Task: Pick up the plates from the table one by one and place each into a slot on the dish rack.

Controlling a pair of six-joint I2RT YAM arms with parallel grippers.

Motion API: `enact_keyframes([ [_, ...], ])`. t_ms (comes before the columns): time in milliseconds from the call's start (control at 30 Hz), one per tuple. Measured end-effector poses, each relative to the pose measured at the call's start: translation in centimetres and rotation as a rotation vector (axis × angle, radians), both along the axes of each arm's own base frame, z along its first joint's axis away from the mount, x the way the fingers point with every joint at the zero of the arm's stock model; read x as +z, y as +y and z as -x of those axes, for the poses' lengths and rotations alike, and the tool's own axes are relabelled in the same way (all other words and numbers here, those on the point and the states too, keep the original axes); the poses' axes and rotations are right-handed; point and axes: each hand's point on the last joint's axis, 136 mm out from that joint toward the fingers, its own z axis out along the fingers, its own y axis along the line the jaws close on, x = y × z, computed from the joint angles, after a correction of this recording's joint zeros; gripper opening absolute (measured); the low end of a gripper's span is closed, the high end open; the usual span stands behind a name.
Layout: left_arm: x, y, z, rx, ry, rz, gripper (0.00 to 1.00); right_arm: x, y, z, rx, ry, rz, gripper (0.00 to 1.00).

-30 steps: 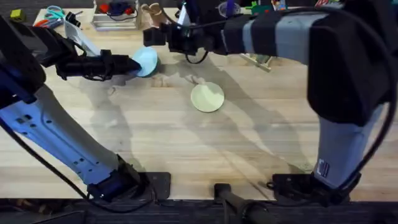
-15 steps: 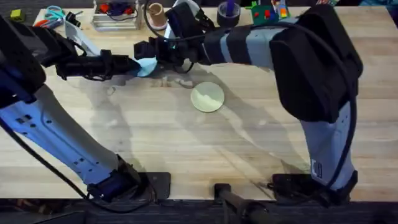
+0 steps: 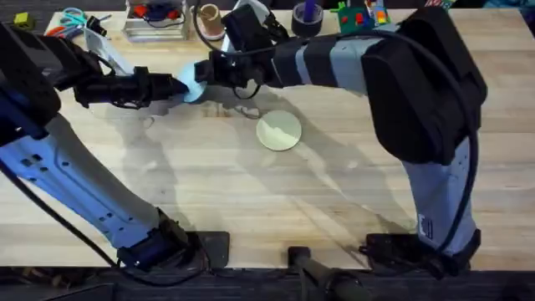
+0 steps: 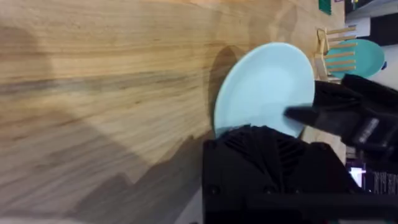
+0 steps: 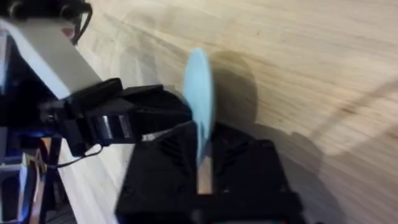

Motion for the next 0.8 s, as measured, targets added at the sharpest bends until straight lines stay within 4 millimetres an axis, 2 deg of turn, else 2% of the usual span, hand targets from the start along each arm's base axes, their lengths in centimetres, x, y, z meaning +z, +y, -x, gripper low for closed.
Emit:
enact_keyframes([
  [67, 0.0, 0.1, 0.0, 0.002, 0.0, 0.001, 0.041, -0.2, -0.3, -0.3, -0.007, 0.004, 0.002, 0.045],
  [100, 0.0, 0.1, 0.0, 0.002, -0.001, 0.0, 0.041, -0.2, -0.3, -0.3, -0.007, 0.005, 0.001, 0.035],
  [500, 0.0, 0.0, 0.1, 0.003, 0.008, 0.006, 0.04, 0.0, -0.3, -0.4, 0.0, -0.01, -0.002, 0.029],
  [700, -0.1, -0.2, 0.2, -0.003, 0.019, -0.003, 0.04, -0.6, -1.4, -0.4, 0.022, -0.008, 0.041, 0.029],
  [800, -0.1, -0.1, 0.4, -0.01, 0.04, -0.06, 0.04, 0.2, -2.7, -0.2, 0.023, -0.01, 0.093, 0.029],
])
